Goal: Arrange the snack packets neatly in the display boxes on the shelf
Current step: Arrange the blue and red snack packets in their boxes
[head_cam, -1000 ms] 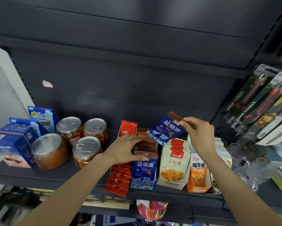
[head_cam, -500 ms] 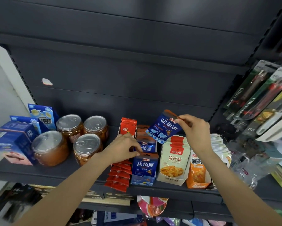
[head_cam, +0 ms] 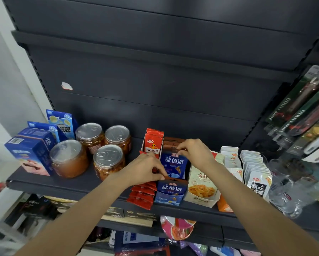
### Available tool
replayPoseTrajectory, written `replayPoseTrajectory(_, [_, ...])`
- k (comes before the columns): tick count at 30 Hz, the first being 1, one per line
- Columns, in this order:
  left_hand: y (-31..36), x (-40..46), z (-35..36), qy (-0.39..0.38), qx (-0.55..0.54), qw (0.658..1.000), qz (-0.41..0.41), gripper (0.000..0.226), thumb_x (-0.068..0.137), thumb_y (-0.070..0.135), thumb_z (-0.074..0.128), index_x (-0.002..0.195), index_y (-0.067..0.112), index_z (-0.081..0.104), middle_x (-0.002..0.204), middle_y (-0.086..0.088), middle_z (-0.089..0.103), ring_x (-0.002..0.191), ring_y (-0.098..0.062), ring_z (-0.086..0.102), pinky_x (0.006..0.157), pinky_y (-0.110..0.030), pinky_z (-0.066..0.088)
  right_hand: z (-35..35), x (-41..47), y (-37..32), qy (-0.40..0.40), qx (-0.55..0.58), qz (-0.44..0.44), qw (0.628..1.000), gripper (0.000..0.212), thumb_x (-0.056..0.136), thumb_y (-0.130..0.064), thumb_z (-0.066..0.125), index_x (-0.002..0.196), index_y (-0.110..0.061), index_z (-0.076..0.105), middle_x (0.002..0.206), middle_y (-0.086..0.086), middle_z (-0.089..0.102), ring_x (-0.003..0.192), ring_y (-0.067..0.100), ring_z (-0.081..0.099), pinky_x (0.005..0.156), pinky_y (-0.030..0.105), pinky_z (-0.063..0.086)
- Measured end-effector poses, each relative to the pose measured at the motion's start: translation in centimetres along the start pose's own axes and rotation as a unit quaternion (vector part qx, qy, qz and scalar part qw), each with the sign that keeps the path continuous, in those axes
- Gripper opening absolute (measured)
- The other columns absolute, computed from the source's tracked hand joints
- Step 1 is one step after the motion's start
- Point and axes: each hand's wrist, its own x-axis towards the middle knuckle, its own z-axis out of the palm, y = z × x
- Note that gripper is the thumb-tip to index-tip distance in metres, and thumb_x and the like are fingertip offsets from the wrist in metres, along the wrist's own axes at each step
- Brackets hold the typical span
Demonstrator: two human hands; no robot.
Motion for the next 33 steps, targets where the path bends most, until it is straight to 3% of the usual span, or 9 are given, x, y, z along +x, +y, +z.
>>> replayPoseTrajectory(8, [-0.4, 0.2, 0.0, 0.005, -0.005, 1.0, -0.019, 0.022, 0.086, 0.03, 0.065, 0.108, 0.029, 0.069, 0.107, 0.014, 0.066, 0.099, 0.002, 0.041, 0.096, -0.031, 0.04, 3.0, 1.9, 1.1, 0.005, -0.056, 0.028, 0.998, 0.017, 0.09, -0.02, 0.059, 0.107, -0.021, 0.061, 0.106, 0.002, 0.065, 0.094, 0.016, 0.062, 0.078, 0.033, 0.053])
replayPoseTrajectory(12, [-0.5, 0.4, -0.1, -0.012, -0.012, 0.999, -0.031, 0.026, 0.087, 0.03, 0.065, 0.112, 0.029, 0.067, 0.112, 0.013, 0.064, 0.104, 0.0, 0.042, 0.098, -0.032, 0.04, 3.4, 2.2, 0.9, -0.048, -0.104, -0.001, 0.993, 0.013, 0.09, -0.018, 0.058, 0.103, -0.018, 0.06, 0.11, 0.004, 0.063, 0.098, 0.019, 0.06, 0.076, 0.031, 0.051])
replayPoseTrajectory(15, [-0.5, 0.3, -0.3, -0.03, -0.015, 0.999, -0.039, 0.03, 0.088, 0.03, 0.064, 0.117, 0.029, 0.064, 0.12, 0.011, 0.06, 0.112, -0.001, 0.042, 0.101, -0.032, 0.039, 2.7, 1.7, 0.9, 0.003, -0.085, -0.014, 0.996, 0.03, 0.091, -0.019, 0.058, 0.121, -0.018, 0.058, 0.121, 0.003, 0.055, 0.11, 0.018, 0.055, 0.086, 0.031, 0.05])
replayPoseTrajectory(17, [-0.3, 0.3, -0.5, -0.027, -0.012, 0.999, -0.038, 0.032, 0.088, 0.028, 0.064, 0.12, 0.027, 0.062, 0.123, 0.009, 0.059, 0.11, 0.001, 0.041, 0.099, -0.026, 0.039, 1.7, 0.9, 0.8, 0.043, -0.018, -0.002, 0.999, 0.031, 0.091, -0.02, 0.059, 0.122, -0.019, 0.059, 0.12, 0.002, 0.055, 0.109, 0.015, 0.054, 0.087, 0.029, 0.05])
replayPoseTrajectory(20, [0.2, 0.4, -0.5, -0.01, -0.008, 0.999, -0.038, 0.033, 0.088, 0.026, 0.064, 0.121, 0.024, 0.062, 0.123, 0.007, 0.06, 0.11, -0.001, 0.046, 0.095, -0.022, 0.04, 0.5, -0.9, 0.6, -0.036, 0.075, -0.02, 0.996, 0.024, 0.09, -0.025, 0.06, 0.113, -0.019, 0.066, 0.113, 0.001, 0.064, 0.1, 0.01, 0.059, 0.084, 0.025, 0.049])
replayPoseTrajectory(22, [0.4, 0.4, -0.4, -0.003, 0.003, 0.999, -0.036, 0.033, 0.088, 0.026, 0.064, 0.121, 0.024, 0.061, 0.122, 0.007, 0.061, 0.112, -0.005, 0.048, 0.097, -0.025, 0.042, 0.2, -2.3, 0.2, -0.11, 0.07, -0.042, 0.991, 0.023, 0.09, -0.026, 0.061, 0.111, -0.018, 0.067, 0.111, 0.0, 0.067, 0.098, 0.009, 0.06, 0.081, 0.023, 0.049])
replayPoseTrajectory(24, [0.3, 0.4, -0.1, 0.0, 0.003, 0.999, -0.041, 0.034, 0.088, 0.026, 0.064, 0.122, 0.025, 0.06, 0.122, 0.006, 0.06, 0.112, -0.006, 0.05, 0.098, -0.029, 0.043, 0.4, -2.8, 0.0, -0.129, 0.043, -0.049, 0.989, 0.024, 0.09, -0.023, 0.061, 0.112, -0.018, 0.067, 0.113, 0.0, 0.066, 0.1, 0.009, 0.059, 0.081, 0.024, 0.05])
replayPoseTrajectory(29, [0.4, -0.1, 0.3, 0.037, 0.004, 0.998, -0.058, 0.043, 0.086, 0.028, 0.066, 0.127, 0.026, 0.053, 0.125, 0.009, 0.052, 0.111, -0.007, 0.051, 0.095, -0.026, 0.046, 1.3, -3.3, -0.2, -0.082, 0.0, -0.02, 0.996, 0.022, 0.089, -0.017, 0.061, 0.11, -0.021, 0.068, 0.112, 0.001, 0.067, 0.099, 0.013, 0.062, 0.083, 0.033, 0.054])
replayPoseTrajectory(33, [0.3, -0.6, 0.2, 0.062, -0.04, 0.994, -0.082, 0.034, 0.082, 0.029, 0.071, 0.107, 0.029, 0.049, 0.106, 0.012, 0.052, 0.097, -0.005, 0.053, 0.082, -0.019, 0.047, 1.6, -3.4, 0.1, -0.037, 0.065, 0.037, 0.996, 0.018, 0.088, -0.015, 0.063, 0.104, -0.019, 0.07, 0.111, 0.002, 0.066, 0.098, 0.013, 0.061, 0.083, 0.032, 0.054])
